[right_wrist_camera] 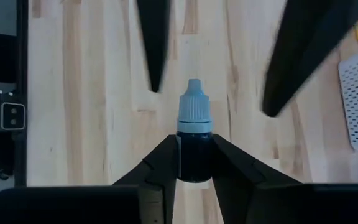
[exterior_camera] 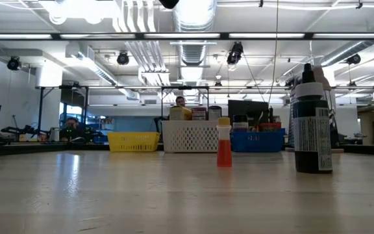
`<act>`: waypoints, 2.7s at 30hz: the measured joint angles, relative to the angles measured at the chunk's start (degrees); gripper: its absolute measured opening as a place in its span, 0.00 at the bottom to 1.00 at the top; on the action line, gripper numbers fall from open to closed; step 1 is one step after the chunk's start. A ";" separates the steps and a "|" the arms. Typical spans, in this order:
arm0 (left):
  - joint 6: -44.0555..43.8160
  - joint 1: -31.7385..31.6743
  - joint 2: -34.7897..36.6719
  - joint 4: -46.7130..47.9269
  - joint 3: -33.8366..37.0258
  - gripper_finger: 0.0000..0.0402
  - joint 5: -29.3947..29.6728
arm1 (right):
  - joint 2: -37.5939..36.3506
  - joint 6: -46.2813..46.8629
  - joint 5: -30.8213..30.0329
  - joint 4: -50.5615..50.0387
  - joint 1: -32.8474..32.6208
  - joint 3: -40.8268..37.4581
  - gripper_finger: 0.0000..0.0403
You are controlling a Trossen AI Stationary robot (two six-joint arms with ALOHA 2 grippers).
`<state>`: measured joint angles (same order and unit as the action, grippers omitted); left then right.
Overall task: Pick & Place Kitchen Items
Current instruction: Put the black food coloring bottle into the yellow basket
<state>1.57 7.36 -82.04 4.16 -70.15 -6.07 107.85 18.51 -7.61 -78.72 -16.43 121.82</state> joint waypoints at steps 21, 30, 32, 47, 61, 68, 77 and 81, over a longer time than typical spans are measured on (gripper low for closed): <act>0.91 1.18 0.38 5.42 0.02 0.56 4.91 | 0.01 -1.09 -3.06 -0.35 -0.02 0.00 0.20; 1.96 1.88 -2.81 1.47 0.09 0.56 5.14 | 0.01 -1.25 -4.13 -0.24 -0.02 0.00 0.20; 2.77 2.14 -3.75 0.17 0.13 0.55 5.14 | 0.01 -1.54 -4.31 -0.30 -0.07 -0.02 0.19; 6.73 3.17 -2.38 -9.11 5.13 0.55 8.09 | 0.07 -2.63 -4.40 -0.31 -0.06 -0.02 0.19; 5.71 3.21 -0.31 -17.24 9.55 0.55 9.46 | 0.05 -3.10 -4.60 0.06 -0.02 -0.02 0.22; 5.50 3.24 -0.31 -17.82 9.55 0.55 11.86 | 0.05 -3.14 -4.60 0.22 0.20 -0.02 0.19; 5.75 3.25 -0.31 -18.52 9.55 0.55 13.96 | 0.05 -3.44 -5.92 0.22 0.98 -0.02 0.22; 6.51 3.25 -0.31 -18.48 9.55 0.55 15.17 | 0.05 -3.75 -6.06 0.22 1.46 -0.02 0.18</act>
<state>8.08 10.61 -82.35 -14.32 -60.60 9.11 107.90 14.76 -13.67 -78.50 -14.97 121.80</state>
